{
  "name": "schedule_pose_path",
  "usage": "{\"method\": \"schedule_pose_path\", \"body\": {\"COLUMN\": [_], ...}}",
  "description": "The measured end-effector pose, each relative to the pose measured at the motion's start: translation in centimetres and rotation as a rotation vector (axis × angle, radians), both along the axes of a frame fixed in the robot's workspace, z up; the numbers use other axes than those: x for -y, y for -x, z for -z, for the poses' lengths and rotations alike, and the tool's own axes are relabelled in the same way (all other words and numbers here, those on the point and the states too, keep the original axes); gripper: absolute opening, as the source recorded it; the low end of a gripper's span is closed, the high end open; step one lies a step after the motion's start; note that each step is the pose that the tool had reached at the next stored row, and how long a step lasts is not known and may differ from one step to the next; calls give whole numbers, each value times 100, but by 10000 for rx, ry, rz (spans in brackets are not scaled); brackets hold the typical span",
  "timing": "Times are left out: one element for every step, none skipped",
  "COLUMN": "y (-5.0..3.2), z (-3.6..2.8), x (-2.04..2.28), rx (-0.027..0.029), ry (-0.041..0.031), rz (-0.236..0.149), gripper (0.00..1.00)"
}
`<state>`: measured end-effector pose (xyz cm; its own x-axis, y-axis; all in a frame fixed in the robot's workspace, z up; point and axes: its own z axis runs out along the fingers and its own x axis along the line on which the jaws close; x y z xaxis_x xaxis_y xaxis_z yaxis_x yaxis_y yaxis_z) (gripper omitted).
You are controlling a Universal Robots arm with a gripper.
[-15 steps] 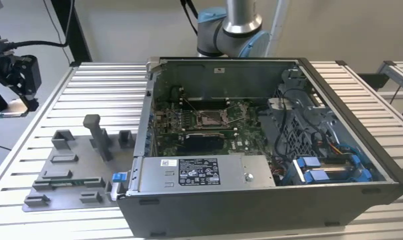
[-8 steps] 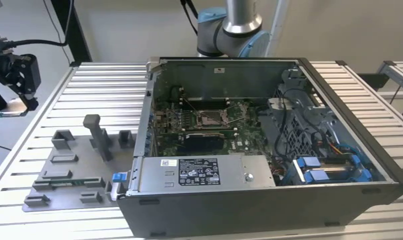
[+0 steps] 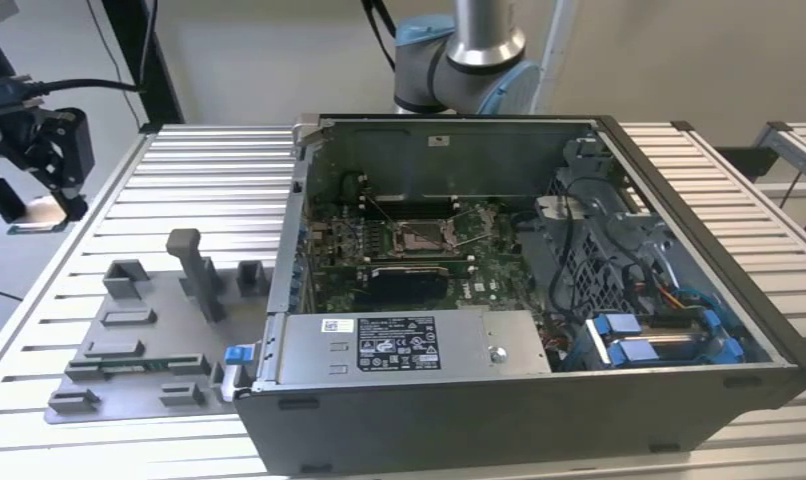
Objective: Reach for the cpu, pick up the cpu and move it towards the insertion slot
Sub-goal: 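Pick up the cpu and move it towards the insertion slot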
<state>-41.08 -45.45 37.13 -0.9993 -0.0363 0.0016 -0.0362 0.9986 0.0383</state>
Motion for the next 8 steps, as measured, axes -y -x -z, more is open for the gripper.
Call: {"method": "schedule_pose_path", "body": {"y": [-23,-45,-69,-96,-122,-137,-148,-160], "z": [0,0,0,0,-1,0,-2,-6], "x": [0,0,-1,-1,-1,-1,-1,-1], "rx": [0,-1,-4,-9,-16,-15,-14,-16], "ry": [0,2,3,3,4,2,1,3], "rz": [1,-1,0,-1,-1,-1,0,0], "gripper": [0,0,0,0,0,0,0,0]}}
